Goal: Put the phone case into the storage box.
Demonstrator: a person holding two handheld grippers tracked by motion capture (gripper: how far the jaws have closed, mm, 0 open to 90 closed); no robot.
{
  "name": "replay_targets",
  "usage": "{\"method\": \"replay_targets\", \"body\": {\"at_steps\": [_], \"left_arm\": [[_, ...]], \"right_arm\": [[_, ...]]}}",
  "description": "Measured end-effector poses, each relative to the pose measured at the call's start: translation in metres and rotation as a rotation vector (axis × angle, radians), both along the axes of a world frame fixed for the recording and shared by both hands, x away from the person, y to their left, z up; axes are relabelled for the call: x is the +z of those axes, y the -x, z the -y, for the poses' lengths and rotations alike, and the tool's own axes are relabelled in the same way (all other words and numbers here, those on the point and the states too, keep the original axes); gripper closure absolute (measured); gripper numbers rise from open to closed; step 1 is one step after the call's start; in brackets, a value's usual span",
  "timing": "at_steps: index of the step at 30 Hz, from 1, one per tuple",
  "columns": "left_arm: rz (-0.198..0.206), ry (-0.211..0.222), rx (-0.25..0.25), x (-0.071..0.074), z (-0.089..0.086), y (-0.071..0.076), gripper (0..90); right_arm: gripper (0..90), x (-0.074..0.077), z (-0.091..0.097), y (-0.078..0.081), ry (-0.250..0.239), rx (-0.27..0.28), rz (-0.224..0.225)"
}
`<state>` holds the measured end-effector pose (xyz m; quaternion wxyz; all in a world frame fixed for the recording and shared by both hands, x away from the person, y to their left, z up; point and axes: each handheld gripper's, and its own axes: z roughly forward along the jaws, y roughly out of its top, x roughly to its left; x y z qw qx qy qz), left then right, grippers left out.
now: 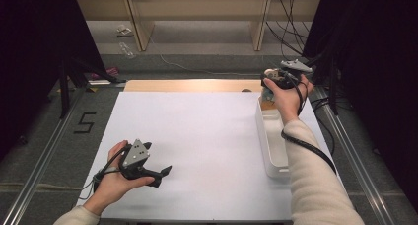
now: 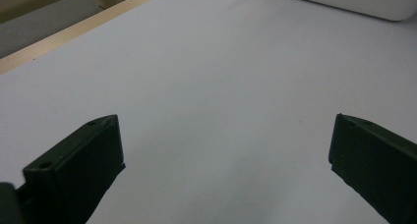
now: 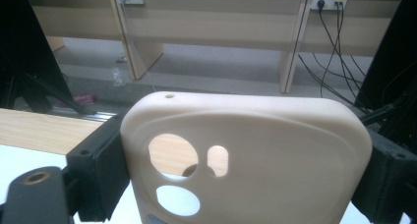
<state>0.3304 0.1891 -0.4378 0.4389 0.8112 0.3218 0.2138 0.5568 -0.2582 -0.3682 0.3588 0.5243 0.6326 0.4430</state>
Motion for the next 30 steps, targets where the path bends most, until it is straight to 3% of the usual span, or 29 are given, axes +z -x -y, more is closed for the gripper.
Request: {"method": "replay_targets", "body": {"at_steps": [30], "left_arm": [[-0.002, -0.001, -0.002, 0.0, 0.0, 0.0, 0.0]], "right_arm": [[12.3, -0.013, -0.001, -0.003, 0.018, 0.001, -0.039]]}}
